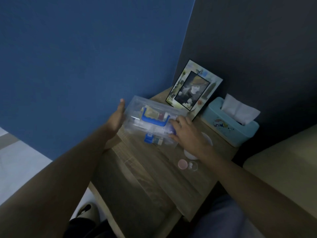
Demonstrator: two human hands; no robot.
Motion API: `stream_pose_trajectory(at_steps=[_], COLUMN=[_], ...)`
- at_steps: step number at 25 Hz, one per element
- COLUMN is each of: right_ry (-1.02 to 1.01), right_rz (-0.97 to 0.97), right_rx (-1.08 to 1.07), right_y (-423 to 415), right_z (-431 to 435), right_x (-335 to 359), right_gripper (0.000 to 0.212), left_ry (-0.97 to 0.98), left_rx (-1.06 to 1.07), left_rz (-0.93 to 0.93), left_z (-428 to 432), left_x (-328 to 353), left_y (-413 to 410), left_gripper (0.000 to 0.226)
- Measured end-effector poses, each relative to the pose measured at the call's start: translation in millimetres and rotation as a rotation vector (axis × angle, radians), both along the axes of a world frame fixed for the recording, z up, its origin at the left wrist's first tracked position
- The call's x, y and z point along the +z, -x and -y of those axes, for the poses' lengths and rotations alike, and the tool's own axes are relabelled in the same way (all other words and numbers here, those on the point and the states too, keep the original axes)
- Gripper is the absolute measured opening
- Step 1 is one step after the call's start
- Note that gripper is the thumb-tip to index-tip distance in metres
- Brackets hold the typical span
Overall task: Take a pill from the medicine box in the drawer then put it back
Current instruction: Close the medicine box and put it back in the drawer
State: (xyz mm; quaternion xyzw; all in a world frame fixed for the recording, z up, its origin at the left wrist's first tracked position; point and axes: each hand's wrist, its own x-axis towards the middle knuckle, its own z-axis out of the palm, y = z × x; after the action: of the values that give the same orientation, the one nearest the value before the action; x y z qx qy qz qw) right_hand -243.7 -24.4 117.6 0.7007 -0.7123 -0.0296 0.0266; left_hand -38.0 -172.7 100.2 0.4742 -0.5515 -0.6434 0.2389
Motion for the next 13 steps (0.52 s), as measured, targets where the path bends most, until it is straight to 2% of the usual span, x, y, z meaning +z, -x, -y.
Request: stream_pose_trajectory(at_steps=[3, 4, 9, 13], right_ry=[0.039, 0.056, -0.077, -0.128], right_rz=[0.094, 0.140, 0.252, 0.254], right_rx=[-0.015, 0.000, 0.105, 0.114], right_y=[-3, -3, -11, -15], right_z=[1, 4, 29, 35], right_x=[-5, -6, -14, -22], right_gripper=[0.055, 0.059, 0.081, 0.085], left_ry=[0.249, 0.281, 0.333, 0.389], left_rx=[-0.042, -0.063, -0.088, -0.110], left_rz=[0.324, 0.363, 0.406, 0.456], left_z=[1, 0, 0, 0], left_x=[-8, -8, -8, -13], left_y=[-1, -1, 0, 0], left_gripper=[0.047, 0.044, 0.047, 0.048])
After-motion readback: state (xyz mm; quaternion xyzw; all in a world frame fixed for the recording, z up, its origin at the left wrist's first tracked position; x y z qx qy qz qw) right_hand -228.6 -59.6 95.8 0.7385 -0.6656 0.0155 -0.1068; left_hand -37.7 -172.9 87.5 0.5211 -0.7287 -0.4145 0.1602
